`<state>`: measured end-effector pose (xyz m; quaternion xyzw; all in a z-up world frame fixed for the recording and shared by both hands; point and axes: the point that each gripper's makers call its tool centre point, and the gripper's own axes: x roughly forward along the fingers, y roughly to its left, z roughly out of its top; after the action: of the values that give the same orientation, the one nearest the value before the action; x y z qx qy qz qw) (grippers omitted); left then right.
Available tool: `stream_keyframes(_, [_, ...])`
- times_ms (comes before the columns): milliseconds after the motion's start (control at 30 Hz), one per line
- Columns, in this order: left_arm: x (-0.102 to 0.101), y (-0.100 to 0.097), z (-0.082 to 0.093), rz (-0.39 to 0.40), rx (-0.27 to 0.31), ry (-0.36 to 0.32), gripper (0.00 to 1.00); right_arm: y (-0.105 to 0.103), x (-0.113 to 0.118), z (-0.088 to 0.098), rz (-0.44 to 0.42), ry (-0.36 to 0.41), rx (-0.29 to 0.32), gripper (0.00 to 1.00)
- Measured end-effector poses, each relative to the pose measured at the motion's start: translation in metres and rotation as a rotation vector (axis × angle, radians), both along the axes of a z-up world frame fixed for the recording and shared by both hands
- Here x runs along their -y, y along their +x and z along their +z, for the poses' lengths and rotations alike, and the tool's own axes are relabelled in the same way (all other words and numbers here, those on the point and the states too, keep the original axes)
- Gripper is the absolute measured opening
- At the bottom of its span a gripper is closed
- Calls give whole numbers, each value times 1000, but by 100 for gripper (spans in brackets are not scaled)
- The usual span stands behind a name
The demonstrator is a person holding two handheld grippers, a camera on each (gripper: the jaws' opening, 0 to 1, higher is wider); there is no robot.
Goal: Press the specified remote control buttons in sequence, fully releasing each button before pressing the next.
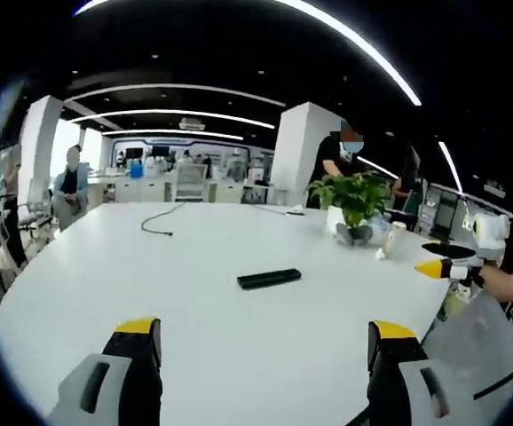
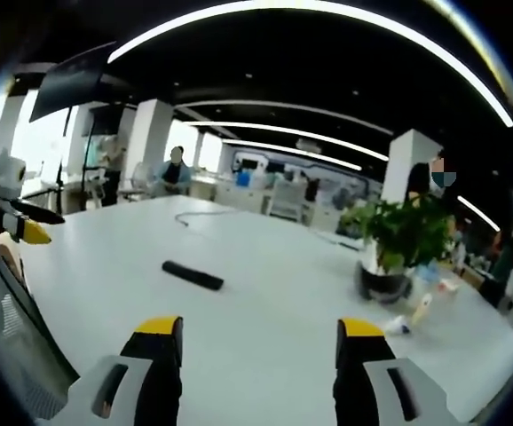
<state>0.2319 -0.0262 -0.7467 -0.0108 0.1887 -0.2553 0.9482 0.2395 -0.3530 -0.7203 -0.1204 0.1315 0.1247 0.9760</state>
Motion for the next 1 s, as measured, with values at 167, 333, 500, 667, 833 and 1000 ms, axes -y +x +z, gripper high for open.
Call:
stream_keyframes(167, [18, 19, -8, -136, -31, 63, 100, 1, 8, -2, -34, 30, -11, 69])
stream_keyframes(333, [31, 46, -14, -178, -54, 64, 100, 0, 16, -12, -65, 15, -63, 67])
stream_keyframes(500, [43, 62, -17, -233, -81, 87, 100, -1, 15, -15, -58, 9, -79, 67])
stream_keyframes(667, [56, 79, -26, -341, -114, 188, 95, -1, 14, -19, -54, 14, -103, 66])
stream_keyframes(833, [72, 99, -32, -412, -121, 238, 94, -1, 13, -21, -50, 7, -114, 65])
stream_keyframes(1000, [83, 106, -46, -467, -161, 273, 92, -2, 14, -21, -55, 24, -117, 64])
